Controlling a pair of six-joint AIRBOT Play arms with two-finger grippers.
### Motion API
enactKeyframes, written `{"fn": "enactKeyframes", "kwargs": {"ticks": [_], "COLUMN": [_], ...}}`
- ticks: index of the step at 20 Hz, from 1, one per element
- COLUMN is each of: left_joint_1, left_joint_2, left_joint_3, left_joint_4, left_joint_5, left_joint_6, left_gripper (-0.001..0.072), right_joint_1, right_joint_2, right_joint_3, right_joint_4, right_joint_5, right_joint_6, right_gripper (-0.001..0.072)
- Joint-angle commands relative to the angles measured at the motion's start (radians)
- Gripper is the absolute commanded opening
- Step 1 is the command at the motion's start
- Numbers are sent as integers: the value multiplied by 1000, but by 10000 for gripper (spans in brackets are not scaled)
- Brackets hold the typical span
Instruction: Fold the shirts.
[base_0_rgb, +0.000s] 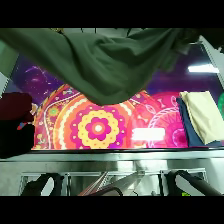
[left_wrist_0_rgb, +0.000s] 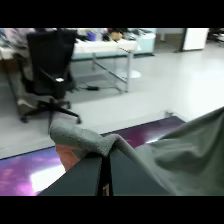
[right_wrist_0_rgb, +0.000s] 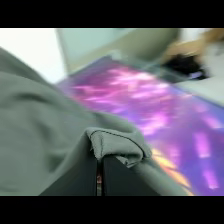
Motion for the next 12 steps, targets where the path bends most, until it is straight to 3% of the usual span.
{"fn": "enactKeyframes", "kwargs": {"ticks": [1, 5, 10, 11, 12], "left_joint_1": [2, -78, -169, -174, -174], "left_joint_2": [93, 49, -193, -250, -306], "left_joint_3": [-162, -621, -909, -920, -924], "left_joint_4": [134, 104, 105, 105, 106], "left_joint_5": [-9, 64, 395, 403, 401], "left_joint_6": [-21, 27, 89, 90, 91], "left_gripper": [14, 14, 15, 15, 15], "right_joint_1": [-27, -18, 105, 120, 126], "right_joint_2": [-37, -250, -634, -700, -756], "right_joint_3": [31, -74, -189, -189, -187], "right_joint_4": [-88, -5, -10, -9, -7], "right_joint_5": [22, 61, -70, -92, -99], "right_joint_6": [34, 28, -2, -1, -1], "right_gripper": [21, 21, 22, 61, 216]}}
